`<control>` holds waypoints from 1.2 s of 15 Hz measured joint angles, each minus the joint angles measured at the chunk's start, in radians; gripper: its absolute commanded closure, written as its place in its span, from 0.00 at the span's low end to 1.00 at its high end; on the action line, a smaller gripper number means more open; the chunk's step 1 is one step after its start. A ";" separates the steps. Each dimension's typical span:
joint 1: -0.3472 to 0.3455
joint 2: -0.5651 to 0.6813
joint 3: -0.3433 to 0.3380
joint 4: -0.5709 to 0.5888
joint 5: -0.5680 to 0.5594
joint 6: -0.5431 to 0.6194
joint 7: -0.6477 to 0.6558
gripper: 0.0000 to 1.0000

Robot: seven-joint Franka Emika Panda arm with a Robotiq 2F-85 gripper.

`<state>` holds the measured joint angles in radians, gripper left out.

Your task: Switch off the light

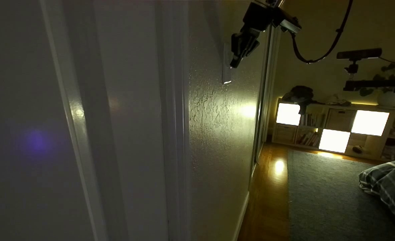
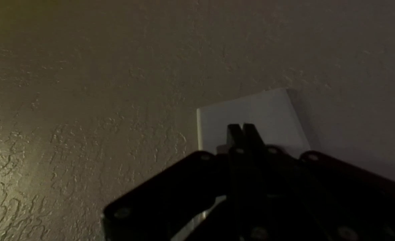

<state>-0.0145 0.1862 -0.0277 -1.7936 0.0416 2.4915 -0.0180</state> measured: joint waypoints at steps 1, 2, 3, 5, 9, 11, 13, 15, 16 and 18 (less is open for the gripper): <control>0.000 0.001 0.000 0.001 0.000 -0.001 0.000 0.94; 0.000 0.001 -0.001 0.001 0.000 -0.002 0.000 0.93; 0.000 0.001 -0.002 0.001 -0.003 -0.003 0.000 0.93; 0.000 0.001 -0.006 0.000 -0.016 -0.009 0.000 0.94; -0.002 -0.005 -0.017 -0.010 -0.062 -0.103 -0.005 0.97; -0.002 -0.017 -0.017 -0.014 -0.062 -0.181 -0.019 0.71; -0.002 -0.028 -0.016 -0.015 -0.062 -0.272 -0.036 0.65; -0.002 -0.032 -0.016 -0.017 -0.062 -0.358 -0.054 0.52; -0.002 -0.033 -0.016 -0.020 -0.065 -0.387 -0.059 0.46; -0.002 -0.038 -0.016 -0.036 -0.082 -0.412 -0.063 0.33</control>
<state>-0.0164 0.1477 -0.0435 -1.8296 -0.0406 2.0795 -0.0813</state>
